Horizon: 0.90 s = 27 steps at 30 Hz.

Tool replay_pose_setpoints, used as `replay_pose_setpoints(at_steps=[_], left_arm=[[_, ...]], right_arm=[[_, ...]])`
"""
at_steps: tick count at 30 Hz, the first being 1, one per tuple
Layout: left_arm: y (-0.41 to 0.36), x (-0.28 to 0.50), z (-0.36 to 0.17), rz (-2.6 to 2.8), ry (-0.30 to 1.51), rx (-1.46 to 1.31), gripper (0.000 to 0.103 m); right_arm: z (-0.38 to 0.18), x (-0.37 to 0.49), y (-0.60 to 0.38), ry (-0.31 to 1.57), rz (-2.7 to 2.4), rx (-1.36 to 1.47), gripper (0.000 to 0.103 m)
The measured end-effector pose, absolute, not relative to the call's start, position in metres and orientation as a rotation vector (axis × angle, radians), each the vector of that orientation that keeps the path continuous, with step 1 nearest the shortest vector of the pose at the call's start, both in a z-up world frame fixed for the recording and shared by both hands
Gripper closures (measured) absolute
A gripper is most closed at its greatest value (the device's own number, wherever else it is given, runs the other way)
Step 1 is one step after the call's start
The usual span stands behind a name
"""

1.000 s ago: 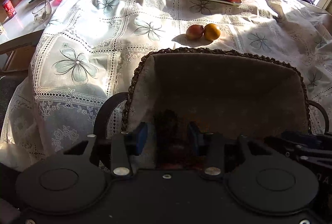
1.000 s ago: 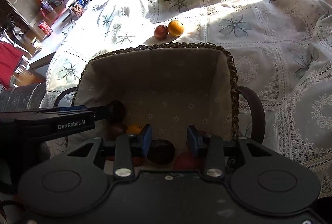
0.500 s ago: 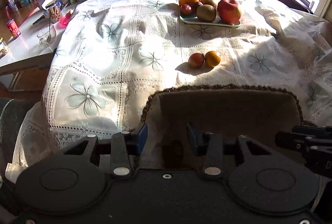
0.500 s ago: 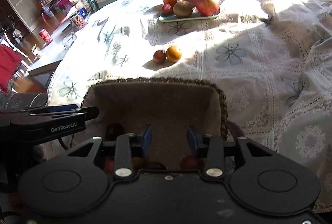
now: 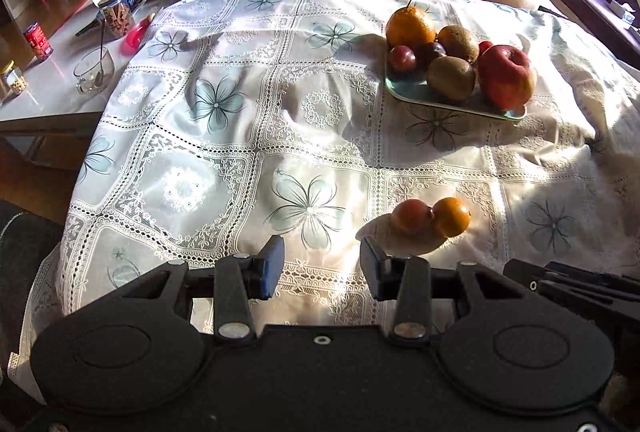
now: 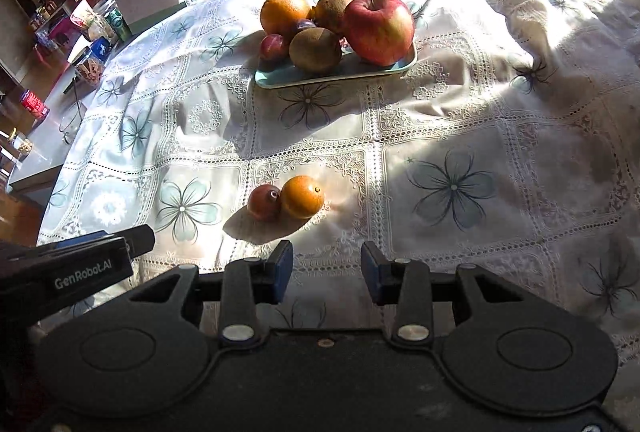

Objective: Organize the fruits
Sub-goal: 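Move both open tools back toward the red plum and orange, then grasp the orange with the right tool while the left tool grasps the red plum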

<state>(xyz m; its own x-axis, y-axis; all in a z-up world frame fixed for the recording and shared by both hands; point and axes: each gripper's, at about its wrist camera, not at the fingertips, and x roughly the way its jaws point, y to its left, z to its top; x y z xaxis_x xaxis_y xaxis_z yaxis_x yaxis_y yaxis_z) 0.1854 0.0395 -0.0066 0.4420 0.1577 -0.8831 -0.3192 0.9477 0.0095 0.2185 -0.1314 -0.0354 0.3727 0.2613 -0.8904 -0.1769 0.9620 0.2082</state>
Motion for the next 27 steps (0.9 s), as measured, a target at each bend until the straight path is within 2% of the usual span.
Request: replay_pose_setpoints(at_steps=[8,23,27], left_arm=[[0.061,0.207,-0.046,0.319,1.219,-0.250,0.053],[0.086,0.213,-0.053,0.331,1.245,-0.300,0.053],[0.082,0.216,-0.054,0.320,1.239,-0.284,0.053]], right_arm=[[-0.066,0.262,-0.103,1.233,0.255,0.023,0.062],[-0.099,0.296,-0.054,1.271,0.305,-0.063,0.061],[-0.108,0.301,-0.058,1.283,0.296,-0.027,0.065]])
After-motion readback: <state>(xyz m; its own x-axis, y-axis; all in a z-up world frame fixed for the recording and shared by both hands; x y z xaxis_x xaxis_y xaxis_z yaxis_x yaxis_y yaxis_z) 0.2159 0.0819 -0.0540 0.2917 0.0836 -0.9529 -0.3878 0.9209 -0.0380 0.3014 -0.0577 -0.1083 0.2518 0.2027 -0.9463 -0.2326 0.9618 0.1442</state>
